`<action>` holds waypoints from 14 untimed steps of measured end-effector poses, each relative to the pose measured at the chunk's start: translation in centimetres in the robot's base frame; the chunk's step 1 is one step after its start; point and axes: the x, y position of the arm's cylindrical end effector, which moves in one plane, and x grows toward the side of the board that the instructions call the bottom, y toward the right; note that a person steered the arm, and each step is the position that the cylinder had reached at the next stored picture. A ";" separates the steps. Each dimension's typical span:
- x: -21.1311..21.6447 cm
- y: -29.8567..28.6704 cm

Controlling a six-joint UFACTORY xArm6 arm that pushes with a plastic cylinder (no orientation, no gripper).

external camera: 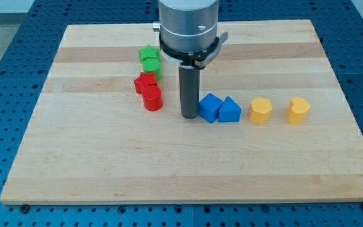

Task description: Adjust the blue triangle left to the yellow hexagon

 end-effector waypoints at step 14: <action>2.2 2.2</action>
